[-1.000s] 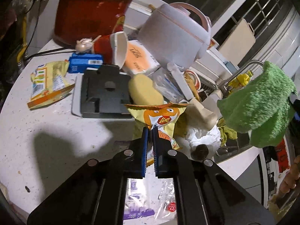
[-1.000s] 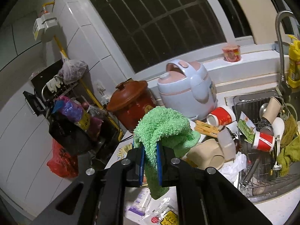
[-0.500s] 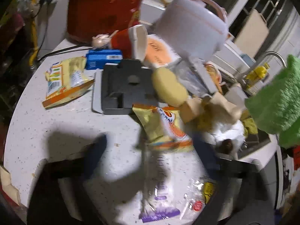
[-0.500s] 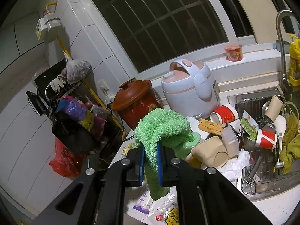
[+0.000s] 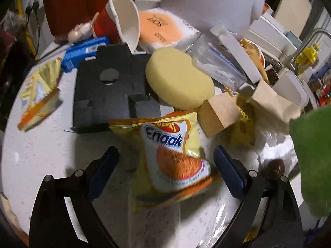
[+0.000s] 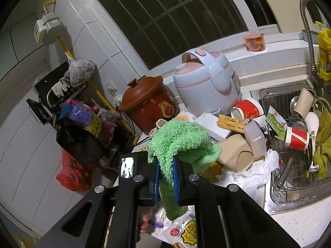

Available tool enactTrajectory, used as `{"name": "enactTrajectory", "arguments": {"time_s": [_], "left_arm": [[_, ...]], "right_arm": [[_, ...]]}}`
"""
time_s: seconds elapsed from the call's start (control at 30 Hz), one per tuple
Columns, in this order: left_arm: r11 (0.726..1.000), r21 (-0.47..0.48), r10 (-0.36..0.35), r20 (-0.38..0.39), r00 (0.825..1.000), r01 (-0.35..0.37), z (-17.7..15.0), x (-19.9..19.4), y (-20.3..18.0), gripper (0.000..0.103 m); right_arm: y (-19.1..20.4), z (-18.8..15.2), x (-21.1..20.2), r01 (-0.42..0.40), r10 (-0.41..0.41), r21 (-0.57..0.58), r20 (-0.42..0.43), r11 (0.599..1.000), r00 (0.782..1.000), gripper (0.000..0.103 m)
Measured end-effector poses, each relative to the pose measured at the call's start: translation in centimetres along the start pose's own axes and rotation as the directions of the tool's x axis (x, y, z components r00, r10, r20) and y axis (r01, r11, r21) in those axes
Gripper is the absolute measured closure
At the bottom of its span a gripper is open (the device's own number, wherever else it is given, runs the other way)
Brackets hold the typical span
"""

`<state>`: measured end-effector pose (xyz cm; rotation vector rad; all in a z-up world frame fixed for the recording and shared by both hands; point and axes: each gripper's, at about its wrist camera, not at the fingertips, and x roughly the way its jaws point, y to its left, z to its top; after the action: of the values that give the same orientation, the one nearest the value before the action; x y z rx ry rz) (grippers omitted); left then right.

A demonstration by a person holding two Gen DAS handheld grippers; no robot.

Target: Collect trash

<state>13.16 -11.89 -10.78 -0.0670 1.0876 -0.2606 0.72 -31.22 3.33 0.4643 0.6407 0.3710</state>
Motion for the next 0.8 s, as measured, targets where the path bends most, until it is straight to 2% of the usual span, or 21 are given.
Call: {"name": "enactTrajectory", "arguments": {"time_s": [0.03,0.07,0.1,0.13,0.27,0.3,0.33,0.37,0.4,0.53,0.63,0.7,0.8], "left_arm": [[1.0,0.007,-0.007,0.015,1.0,0.007,0.0,-0.1,-0.1,0.024],[1.0,0.017,-0.008,0.024,1.0,0.008,-0.1,-0.2,-0.2,0.043],[1.0,0.02,-0.019,0.028,0.999,0.018,-0.1,-0.3,-0.2,0.057],[0.997,0.001,-0.071,0.022,0.997,0.071,-0.1,-0.4,0.3,0.059],[0.979,-0.082,-0.185,0.036,0.982,0.187,-0.4,-1.4,2.3,0.065],[0.967,-0.107,-0.228,0.047,0.973,0.232,-0.5,-1.9,3.2,0.073],[0.954,-0.136,-0.262,0.054,0.964,0.267,-0.7,-2.2,4.0,0.074],[0.935,-0.175,-0.3,0.069,0.952,0.307,-0.8,-2.8,4.9,0.08],[0.912,-0.21,-0.341,0.089,0.936,0.352,-0.9,-3.3,5.9,0.081],[0.862,-0.292,-0.392,0.135,0.91,0.415,-1.3,-4.2,8.6,0.084],[0.803,-0.356,-0.443,0.181,0.878,0.478,-2.2,-4.8,10.5,0.088],[0.755,-0.389,-0.48,0.22,0.849,0.528,-2.8,-5.7,11.9,0.091],[0.733,-0.392,-0.494,0.254,0.832,0.555,-3.1,-7.1,12.8,0.093]], "right_arm": [[-0.1,0.0,0.0,0.002,-0.002,0.003,-0.002,1.0,1.0,0.091],[-0.3,0.0,0.0,0.004,-0.004,0.006,-0.003,1.0,1.0,0.091],[-0.5,-0.1,-0.1,0.003,-0.002,0.013,-0.004,1.0,1.0,0.091],[-0.7,-0.1,-0.1,0.003,-0.003,0.016,-0.005,1.0,1.0,0.091],[-1.0,-0.2,-0.2,-0.001,0.001,0.035,-0.003,0.999,1.0,0.091],[-1.0,-0.2,-0.2,-0.001,0.001,0.033,-0.001,0.999,1.0,0.091],[-0.9,-0.2,-0.3,-0.002,0.002,0.029,0.0,1.0,1.0,0.091],[-0.8,-0.2,-0.2,-0.002,0.002,0.027,0.001,1.0,1.0,0.09],[-0.7,-0.1,-0.1,-0.006,0.006,0.025,0.0,1.0,1.0,0.09],[0.3,0.0,0.3,-0.013,0.013,0.006,-0.003,1.0,1.0,0.09],[1.0,0.0,0.7,-0.026,0.026,-0.005,-0.011,1.0,1.0,0.09],[1.8,-0.1,0.9,-0.034,0.033,-0.018,-0.018,0.999,0.999,0.09],[2.7,-0.1,1.1,-0.043,0.042,-0.043,-0.021,0.998,0.999,0.09]]}}
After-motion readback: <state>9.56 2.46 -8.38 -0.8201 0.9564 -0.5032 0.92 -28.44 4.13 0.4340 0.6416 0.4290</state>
